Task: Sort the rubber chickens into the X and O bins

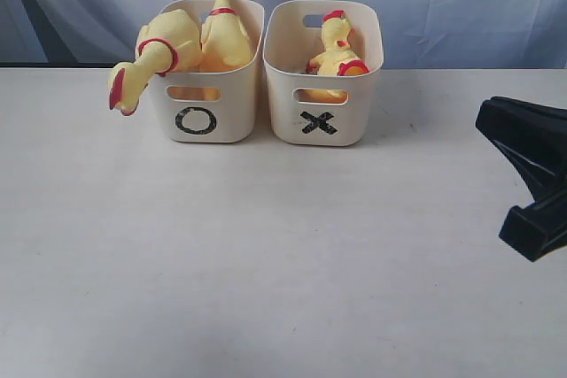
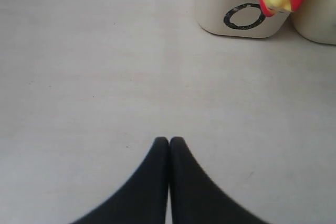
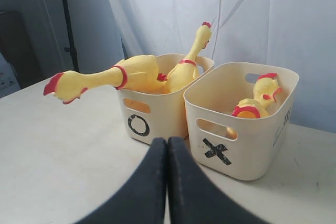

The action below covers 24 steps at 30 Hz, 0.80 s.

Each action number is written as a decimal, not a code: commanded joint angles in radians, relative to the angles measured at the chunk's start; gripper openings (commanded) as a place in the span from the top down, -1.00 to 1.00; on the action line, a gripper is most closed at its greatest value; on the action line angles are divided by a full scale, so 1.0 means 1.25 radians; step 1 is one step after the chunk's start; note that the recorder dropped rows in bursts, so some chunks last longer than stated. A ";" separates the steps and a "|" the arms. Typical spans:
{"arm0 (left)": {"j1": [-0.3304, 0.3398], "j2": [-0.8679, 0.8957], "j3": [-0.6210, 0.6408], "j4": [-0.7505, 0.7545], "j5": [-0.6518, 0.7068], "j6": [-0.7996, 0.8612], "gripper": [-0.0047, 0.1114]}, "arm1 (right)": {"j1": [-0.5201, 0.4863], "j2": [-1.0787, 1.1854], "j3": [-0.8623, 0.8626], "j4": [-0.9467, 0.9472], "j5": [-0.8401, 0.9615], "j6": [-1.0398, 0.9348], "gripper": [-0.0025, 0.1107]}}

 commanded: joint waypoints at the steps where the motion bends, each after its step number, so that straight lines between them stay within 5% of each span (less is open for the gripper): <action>1: -0.001 -0.007 0.003 0.001 -0.008 -0.002 0.92 | -0.046 -0.059 0.003 0.001 0.015 -0.001 0.97; 8: 0.004 -0.041 0.003 0.004 -0.008 -0.002 0.92 | -0.212 -0.195 0.003 0.001 0.029 -0.001 0.97; 15: 0.153 -0.260 0.003 0.004 -0.008 -0.002 0.92 | -0.432 -0.452 0.003 0.001 0.006 -0.001 0.97; 19: 0.216 -0.400 0.003 0.006 -0.008 -0.002 0.92 | -0.470 -0.506 0.003 0.001 -0.031 -0.001 0.97; 24: 0.222 -0.506 0.003 0.032 -0.007 -0.002 0.92 | -0.472 -0.506 0.003 0.001 -0.035 -0.001 0.97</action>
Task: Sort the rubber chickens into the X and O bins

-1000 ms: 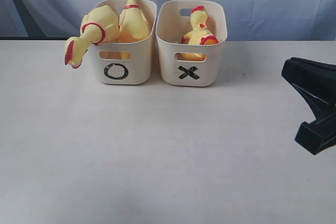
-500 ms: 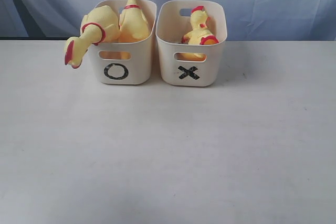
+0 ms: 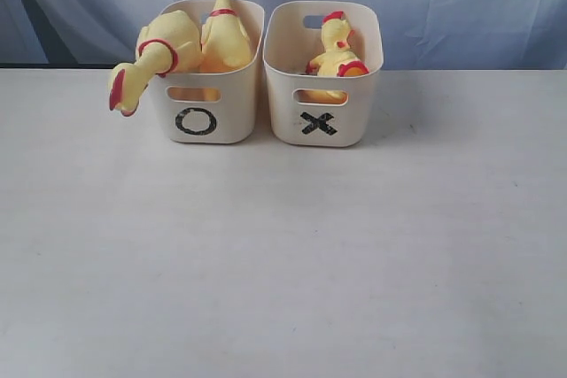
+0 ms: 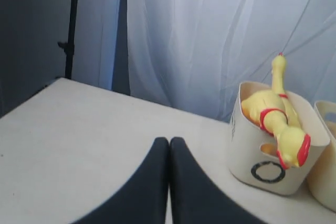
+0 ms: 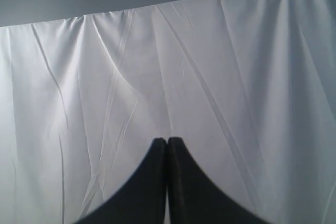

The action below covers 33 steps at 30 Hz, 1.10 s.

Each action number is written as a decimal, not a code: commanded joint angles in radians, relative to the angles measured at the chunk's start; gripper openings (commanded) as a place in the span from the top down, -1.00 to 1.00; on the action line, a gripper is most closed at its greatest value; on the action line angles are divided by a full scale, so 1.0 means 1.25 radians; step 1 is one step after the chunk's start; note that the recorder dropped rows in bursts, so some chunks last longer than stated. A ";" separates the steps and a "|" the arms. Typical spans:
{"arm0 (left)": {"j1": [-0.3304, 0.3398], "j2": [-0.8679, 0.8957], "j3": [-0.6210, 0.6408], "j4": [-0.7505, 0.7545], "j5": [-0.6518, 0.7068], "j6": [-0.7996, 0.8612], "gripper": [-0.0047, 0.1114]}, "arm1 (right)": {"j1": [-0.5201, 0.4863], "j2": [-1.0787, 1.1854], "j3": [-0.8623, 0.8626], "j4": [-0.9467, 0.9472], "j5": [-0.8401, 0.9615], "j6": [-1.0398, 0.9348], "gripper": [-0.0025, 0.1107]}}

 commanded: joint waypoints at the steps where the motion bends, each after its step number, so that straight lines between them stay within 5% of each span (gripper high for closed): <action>1: 0.006 -0.068 0.003 0.032 -0.004 -0.002 0.92 | -0.006 -0.003 0.003 -0.002 -0.008 -0.001 0.97; 11: 0.006 -0.068 0.003 0.037 -0.004 -0.002 0.92 | -0.006 -0.003 0.003 -0.039 0.008 -0.001 0.97; 13: 0.006 -0.068 0.003 0.037 -0.004 -0.002 0.92 | -0.006 -0.003 0.003 -0.300 0.011 -0.001 0.97; 17: 0.006 -0.068 0.018 -0.008 -0.008 -0.002 0.92 | -0.006 -0.003 0.003 -0.505 0.031 -0.001 0.97; 24: 0.006 -0.068 0.135 -0.146 -0.135 -0.002 0.92 | -0.006 -0.003 0.006 -0.505 0.225 -0.001 0.97; 33: 0.006 -0.068 0.235 -0.168 -0.167 -0.002 0.92 | -0.006 -0.003 0.161 -0.514 0.206 -0.001 0.97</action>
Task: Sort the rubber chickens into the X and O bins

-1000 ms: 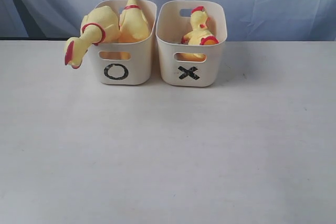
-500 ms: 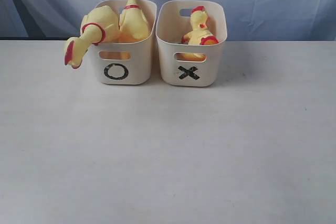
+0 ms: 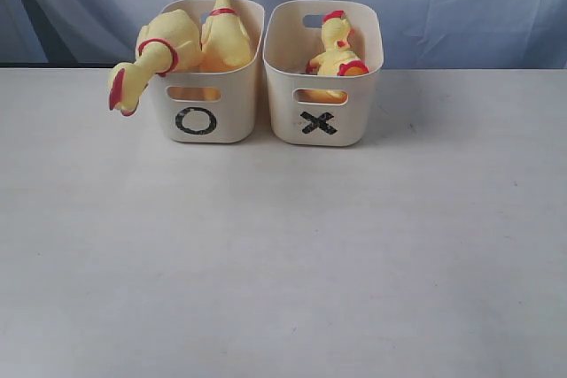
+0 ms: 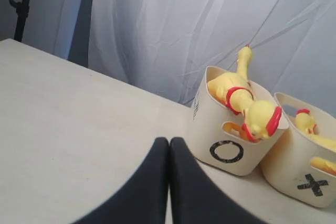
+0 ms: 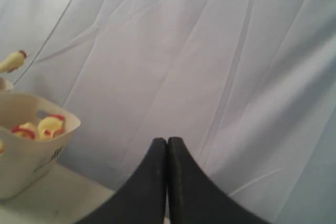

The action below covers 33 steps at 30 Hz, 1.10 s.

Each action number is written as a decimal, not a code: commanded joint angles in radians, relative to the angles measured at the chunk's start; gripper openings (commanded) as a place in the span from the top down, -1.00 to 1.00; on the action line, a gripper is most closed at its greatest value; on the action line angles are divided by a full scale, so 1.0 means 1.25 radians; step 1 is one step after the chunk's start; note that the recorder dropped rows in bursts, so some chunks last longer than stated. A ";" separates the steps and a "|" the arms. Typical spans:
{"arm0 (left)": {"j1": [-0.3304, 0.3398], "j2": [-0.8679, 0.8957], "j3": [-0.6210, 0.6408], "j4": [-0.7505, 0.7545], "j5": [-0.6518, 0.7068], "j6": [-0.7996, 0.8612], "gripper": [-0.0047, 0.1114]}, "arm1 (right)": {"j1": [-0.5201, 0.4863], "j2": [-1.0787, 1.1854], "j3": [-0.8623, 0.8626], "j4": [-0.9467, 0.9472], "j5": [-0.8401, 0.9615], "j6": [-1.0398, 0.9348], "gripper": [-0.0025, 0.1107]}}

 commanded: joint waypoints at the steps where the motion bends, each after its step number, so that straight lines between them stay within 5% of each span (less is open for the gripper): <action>1: 0.004 -0.004 0.031 -0.007 -0.017 0.000 0.92 | -0.005 -0.004 0.080 -0.019 0.004 -0.001 0.97; 19: 0.004 -0.004 0.173 -0.009 -0.016 0.000 0.92 | -0.005 -0.004 0.172 -0.027 0.042 -0.001 0.97; 28: 0.004 -0.004 0.173 -0.009 -0.186 0.004 0.92 | -0.005 -0.004 0.172 -0.027 0.092 -0.001 0.97; 33: 0.004 -0.004 0.173 -0.009 -0.193 0.004 0.92 | -0.005 -0.004 0.172 -0.027 0.115 -0.001 0.97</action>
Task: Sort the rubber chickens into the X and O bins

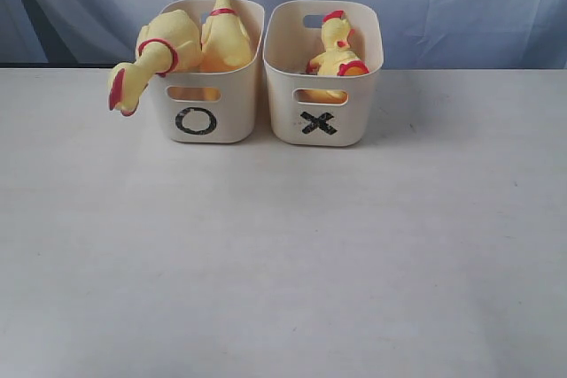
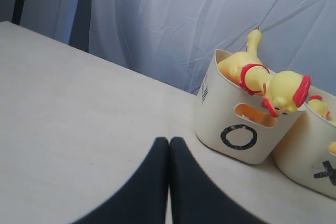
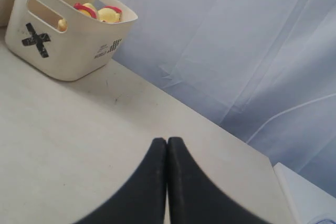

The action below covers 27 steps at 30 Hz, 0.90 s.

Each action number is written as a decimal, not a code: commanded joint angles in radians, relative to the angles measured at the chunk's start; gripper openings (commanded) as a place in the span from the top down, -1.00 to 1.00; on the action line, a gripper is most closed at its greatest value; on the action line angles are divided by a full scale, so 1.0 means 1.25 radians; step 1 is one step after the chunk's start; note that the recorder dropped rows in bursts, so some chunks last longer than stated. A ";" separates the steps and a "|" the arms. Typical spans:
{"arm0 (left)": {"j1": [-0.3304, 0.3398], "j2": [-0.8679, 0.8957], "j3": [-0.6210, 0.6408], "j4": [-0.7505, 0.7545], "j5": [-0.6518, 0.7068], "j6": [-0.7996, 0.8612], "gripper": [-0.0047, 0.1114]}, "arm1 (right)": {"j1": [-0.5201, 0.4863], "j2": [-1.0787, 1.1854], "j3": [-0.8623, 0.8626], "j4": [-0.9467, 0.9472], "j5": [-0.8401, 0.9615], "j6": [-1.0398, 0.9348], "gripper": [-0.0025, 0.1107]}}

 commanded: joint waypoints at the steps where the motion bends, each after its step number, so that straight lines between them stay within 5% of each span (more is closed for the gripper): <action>1: 0.004 -0.004 0.002 -0.007 -0.013 0.003 0.92 | -0.005 -0.004 0.004 -0.005 0.012 -0.001 0.97; 27: 0.004 -0.004 0.002 -0.002 0.002 0.003 0.92 | -0.005 -0.004 0.004 0.004 0.061 -0.001 0.97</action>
